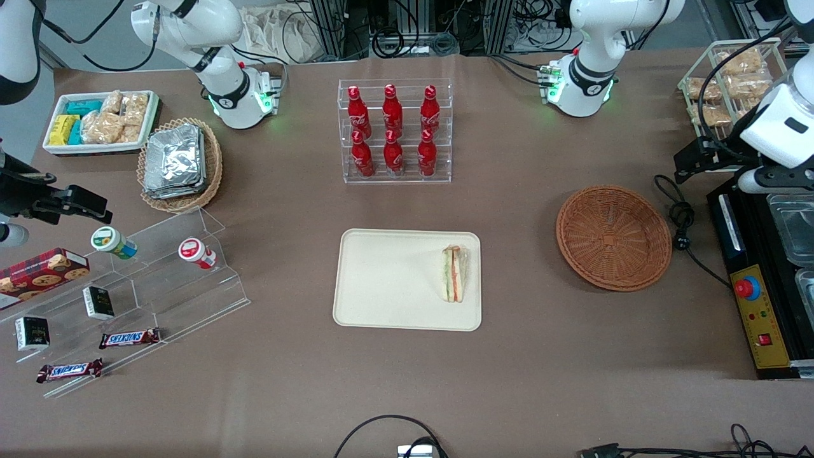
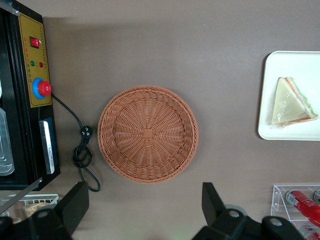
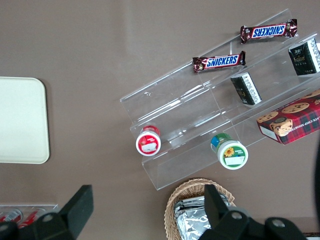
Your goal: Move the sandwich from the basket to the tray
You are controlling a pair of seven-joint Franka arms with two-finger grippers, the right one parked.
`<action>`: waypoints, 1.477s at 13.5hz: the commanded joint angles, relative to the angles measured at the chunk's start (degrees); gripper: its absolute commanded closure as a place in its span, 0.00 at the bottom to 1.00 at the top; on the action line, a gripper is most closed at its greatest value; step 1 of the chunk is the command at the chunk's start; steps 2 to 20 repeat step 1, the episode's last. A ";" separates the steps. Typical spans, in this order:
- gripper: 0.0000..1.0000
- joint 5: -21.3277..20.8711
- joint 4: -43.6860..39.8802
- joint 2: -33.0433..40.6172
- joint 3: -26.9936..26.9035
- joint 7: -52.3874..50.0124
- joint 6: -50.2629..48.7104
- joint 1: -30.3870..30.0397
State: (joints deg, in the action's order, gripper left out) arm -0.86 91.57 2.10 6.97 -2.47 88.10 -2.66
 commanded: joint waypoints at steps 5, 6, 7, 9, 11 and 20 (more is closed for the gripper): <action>0.00 1.82 1.51 1.15 -0.20 1.85 -0.04 -0.33; 0.00 1.82 1.51 1.15 -0.20 1.85 -0.04 -0.33; 0.00 1.82 1.51 1.15 -0.20 1.85 -0.04 -0.33; 0.00 1.82 1.51 1.15 -0.20 1.85 -0.04 -0.33; 0.00 1.82 1.51 1.15 -0.20 1.85 -0.04 -0.33; 0.00 1.82 1.51 1.15 -0.20 1.85 -0.04 -0.33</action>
